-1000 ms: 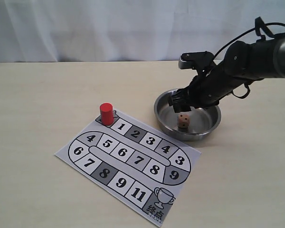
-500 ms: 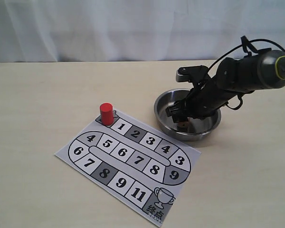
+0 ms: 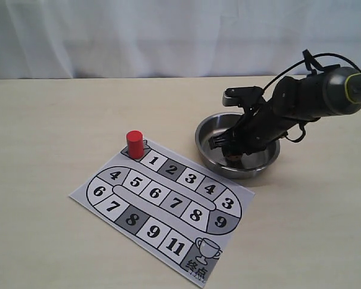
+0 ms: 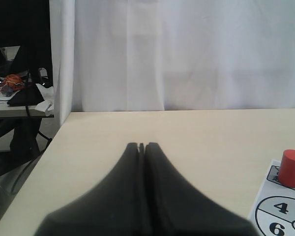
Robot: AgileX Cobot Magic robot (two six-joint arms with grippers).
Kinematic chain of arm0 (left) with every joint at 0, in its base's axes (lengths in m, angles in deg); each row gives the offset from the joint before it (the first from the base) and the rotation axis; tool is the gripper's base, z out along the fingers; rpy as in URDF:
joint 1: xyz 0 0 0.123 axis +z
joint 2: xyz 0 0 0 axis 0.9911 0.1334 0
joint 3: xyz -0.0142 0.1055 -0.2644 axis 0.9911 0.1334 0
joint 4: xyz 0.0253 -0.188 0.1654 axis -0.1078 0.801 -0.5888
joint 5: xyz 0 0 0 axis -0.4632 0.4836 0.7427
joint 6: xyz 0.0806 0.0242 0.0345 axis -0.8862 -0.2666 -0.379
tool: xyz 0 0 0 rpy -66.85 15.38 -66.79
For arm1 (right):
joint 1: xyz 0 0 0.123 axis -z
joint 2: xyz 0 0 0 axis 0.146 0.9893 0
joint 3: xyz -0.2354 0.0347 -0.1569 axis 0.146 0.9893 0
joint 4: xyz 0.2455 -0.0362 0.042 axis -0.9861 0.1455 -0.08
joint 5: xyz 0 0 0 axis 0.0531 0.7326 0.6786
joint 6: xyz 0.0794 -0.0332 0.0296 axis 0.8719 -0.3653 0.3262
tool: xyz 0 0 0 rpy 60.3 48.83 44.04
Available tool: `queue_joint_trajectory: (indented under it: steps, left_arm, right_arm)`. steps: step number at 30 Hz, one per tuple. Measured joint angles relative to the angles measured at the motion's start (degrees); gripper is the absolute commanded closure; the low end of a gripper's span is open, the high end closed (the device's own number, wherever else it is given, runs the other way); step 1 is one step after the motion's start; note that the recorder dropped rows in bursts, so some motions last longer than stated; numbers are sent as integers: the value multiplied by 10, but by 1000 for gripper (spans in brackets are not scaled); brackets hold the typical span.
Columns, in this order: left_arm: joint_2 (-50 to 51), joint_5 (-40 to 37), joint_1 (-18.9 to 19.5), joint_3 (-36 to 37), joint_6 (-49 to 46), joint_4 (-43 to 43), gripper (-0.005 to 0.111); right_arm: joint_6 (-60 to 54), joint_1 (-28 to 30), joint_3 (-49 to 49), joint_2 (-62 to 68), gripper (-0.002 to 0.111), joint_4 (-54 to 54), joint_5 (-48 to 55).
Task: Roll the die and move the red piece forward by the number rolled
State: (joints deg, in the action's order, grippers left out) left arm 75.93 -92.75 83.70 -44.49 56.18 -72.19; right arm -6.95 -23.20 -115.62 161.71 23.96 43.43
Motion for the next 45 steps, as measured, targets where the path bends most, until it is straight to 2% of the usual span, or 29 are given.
queue_joint_trajectory:
  steps: [5,8,13,15,26,28,31,35,37,38,40,45]
  left_arm:
    - [0,0,0,0,0,0,107]
    - [0,0,0,0,0,0,107]
    - [0,0,0,0,0,0,107]
    - [0,0,0,0,0,0,107]
    - [0,0,0,0,0,0,107]
    - [0,0,0,0,0,0,107]
    - [0,0,0,0,0,0,107]
    - [0,0,0,0,0,0,107]
    - [0,0,0,0,0,0,107]
    - [0,0,0,0,0,0,107]
    - [0,0,0,0,0,0,107]
    - [0,0,0,0,0,0,107]
  right_arm:
    - [1,0,-3,-53,104,17,25]
    - [42,0,-5,-104,104,92,85]
    - [254,0,48,-172,104,354,168]
    - [296,5,92,-197,104,411,172]
    - [321,118,184,-216,103,421,150]
    - [316,118,191,-216,97,401,135]
    - [223,109,194,-216,76,292,121]
    - [-32,100,194,-212,34,46,136]
    - [-102,100,194,-206,17,-17,151]
    - [-121,100,194,-204,14,-31,153]
    - [-127,100,194,-200,16,-32,153]
    - [-53,100,194,-200,25,32,144]
